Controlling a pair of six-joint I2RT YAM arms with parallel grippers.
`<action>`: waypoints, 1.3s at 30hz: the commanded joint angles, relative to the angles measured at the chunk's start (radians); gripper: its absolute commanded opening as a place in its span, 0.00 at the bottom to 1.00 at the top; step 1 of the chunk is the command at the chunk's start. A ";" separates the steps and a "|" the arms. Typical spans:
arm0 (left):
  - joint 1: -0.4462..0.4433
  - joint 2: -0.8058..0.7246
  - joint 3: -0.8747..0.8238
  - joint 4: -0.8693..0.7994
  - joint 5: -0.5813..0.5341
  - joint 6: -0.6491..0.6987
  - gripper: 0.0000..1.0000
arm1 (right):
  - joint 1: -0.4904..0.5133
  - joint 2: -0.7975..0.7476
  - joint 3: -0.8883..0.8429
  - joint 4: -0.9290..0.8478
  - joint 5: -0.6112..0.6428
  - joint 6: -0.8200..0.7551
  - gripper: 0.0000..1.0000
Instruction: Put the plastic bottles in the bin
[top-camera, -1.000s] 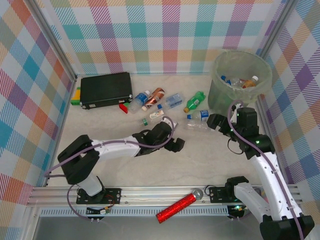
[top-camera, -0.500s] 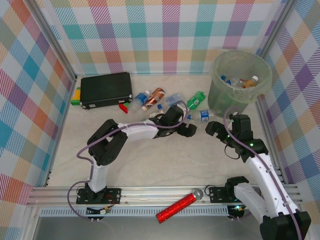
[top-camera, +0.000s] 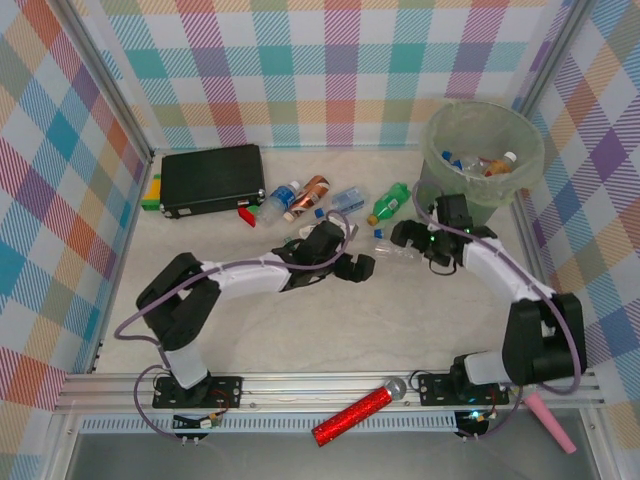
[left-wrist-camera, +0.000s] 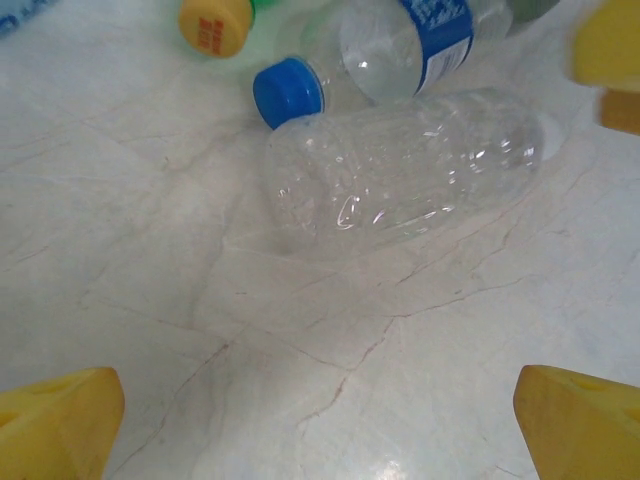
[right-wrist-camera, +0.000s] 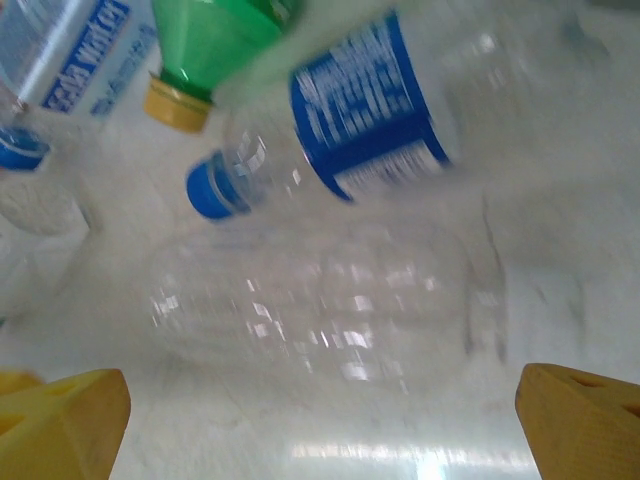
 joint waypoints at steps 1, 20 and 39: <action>0.008 -0.089 -0.046 0.028 -0.026 -0.040 1.00 | 0.005 0.067 0.078 0.035 -0.005 -0.062 0.99; 0.008 -0.382 -0.239 -0.014 -0.198 0.007 1.00 | 0.223 -0.019 -0.078 -0.055 0.055 0.040 0.99; 0.018 -0.643 -0.417 0.016 -0.415 0.055 1.00 | 0.431 0.366 0.380 -0.366 0.114 -0.174 1.00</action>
